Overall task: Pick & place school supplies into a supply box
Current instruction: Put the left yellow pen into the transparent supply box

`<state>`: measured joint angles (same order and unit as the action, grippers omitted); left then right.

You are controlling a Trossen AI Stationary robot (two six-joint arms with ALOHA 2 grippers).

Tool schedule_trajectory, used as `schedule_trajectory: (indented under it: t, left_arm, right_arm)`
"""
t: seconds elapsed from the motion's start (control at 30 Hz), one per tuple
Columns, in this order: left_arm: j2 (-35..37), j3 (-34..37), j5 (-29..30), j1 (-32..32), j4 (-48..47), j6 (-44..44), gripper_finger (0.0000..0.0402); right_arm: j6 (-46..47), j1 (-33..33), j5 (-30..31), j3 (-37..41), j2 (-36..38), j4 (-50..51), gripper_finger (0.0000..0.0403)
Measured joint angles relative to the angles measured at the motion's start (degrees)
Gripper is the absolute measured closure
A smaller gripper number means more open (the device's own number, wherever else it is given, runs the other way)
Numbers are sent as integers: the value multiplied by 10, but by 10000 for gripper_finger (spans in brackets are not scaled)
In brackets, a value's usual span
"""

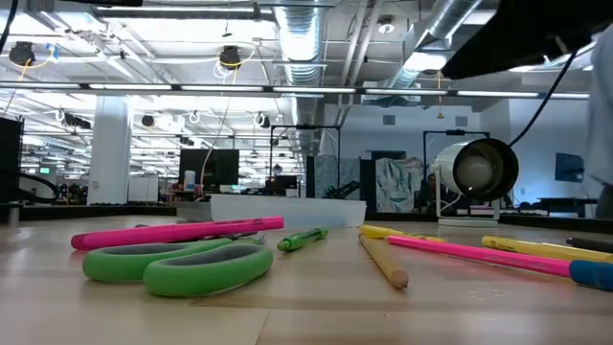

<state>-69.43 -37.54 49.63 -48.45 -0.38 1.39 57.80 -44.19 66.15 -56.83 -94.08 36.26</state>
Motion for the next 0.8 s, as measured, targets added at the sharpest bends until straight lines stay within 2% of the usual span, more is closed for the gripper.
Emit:
schedule_trajectory:
  t: [0.23,0.37,0.53,0.7,0.8]
  left_arm:
    - [-1,3,7,41,1,26,306]
    - [-2,3,-6,64,-18,-17,306]
    - [-27,4,-41,67,-40,-79,306]
    - [-39,-2,-88,59,-11,-74,306]
    - [-39,-3,-79,51,4,-81,306]
  right_arm:
    - [96,-21,-48,-1,-1,16,288]
    - [107,-39,-28,0,-10,16,292]
    - [51,-15,-8,-1,7,14,296]
    - [-42,25,-13,-19,33,4,296]
    - [-62,34,-7,-19,30,-17,296]
